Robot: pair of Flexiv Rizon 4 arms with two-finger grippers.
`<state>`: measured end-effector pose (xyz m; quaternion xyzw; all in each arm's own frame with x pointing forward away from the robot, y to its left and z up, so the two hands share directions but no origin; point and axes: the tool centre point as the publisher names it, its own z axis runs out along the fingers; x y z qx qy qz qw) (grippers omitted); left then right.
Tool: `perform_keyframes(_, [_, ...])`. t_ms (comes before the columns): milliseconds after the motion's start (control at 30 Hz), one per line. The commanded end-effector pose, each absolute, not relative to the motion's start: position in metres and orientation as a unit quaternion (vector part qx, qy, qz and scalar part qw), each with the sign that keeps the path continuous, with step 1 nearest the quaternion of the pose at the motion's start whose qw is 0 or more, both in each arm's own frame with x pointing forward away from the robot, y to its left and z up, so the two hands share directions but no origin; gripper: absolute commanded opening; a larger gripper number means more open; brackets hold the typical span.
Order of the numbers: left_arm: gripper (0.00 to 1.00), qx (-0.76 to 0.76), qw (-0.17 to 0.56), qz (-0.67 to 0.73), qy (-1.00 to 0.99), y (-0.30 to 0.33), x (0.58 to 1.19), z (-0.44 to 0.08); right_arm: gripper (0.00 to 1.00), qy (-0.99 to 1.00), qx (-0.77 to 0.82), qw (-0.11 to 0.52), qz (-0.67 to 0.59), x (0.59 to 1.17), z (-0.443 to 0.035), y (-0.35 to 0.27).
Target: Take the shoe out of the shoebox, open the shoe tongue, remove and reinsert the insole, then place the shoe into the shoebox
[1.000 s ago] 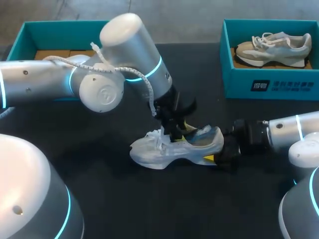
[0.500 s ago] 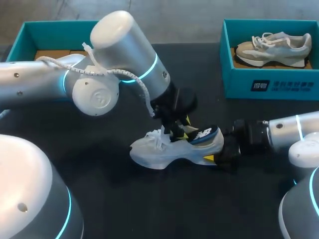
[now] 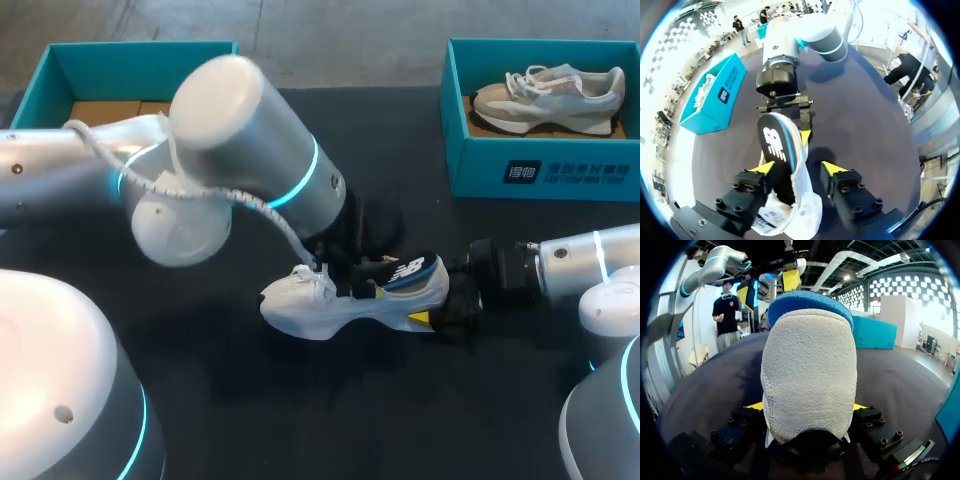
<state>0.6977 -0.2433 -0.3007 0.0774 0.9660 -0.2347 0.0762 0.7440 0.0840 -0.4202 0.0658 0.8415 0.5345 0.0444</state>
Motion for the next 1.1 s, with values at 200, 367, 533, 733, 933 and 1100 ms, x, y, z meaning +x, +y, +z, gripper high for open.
perform_keyframes(200, [0.65,0.048,0.158,-0.235,0.958,-0.251,0.684,-0.303,0.00,0.843,0.066,0.045,0.533,0.743,-0.419,0.084])
perform_keyframes(367, [0.62,0.037,0.165,-0.240,0.956,-0.258,0.686,-0.305,0.00,0.843,0.066,0.045,0.533,0.743,-0.419,0.084])
perform_keyframes(533, [0.60,0.017,0.184,-0.245,0.952,-0.265,0.688,-0.306,0.00,0.843,0.066,0.045,0.533,0.743,-0.419,0.084])
perform_keyframes(733, [0.59,0.004,0.202,-0.242,0.949,-0.272,0.689,-0.313,0.00,0.843,0.066,0.045,0.533,0.743,-0.419,0.084])
perform_keyframes(933, [0.56,-0.006,0.211,-0.242,0.947,-0.282,0.692,-0.324,0.00,0.843,0.066,0.045,0.533,0.743,-0.419,0.084])
perform_keyframes(1100, [0.55,-0.016,0.233,-0.239,0.943,-0.289,0.694,-0.327,0.00,0.843,0.066,0.045,0.533,0.743,-0.419,0.084])
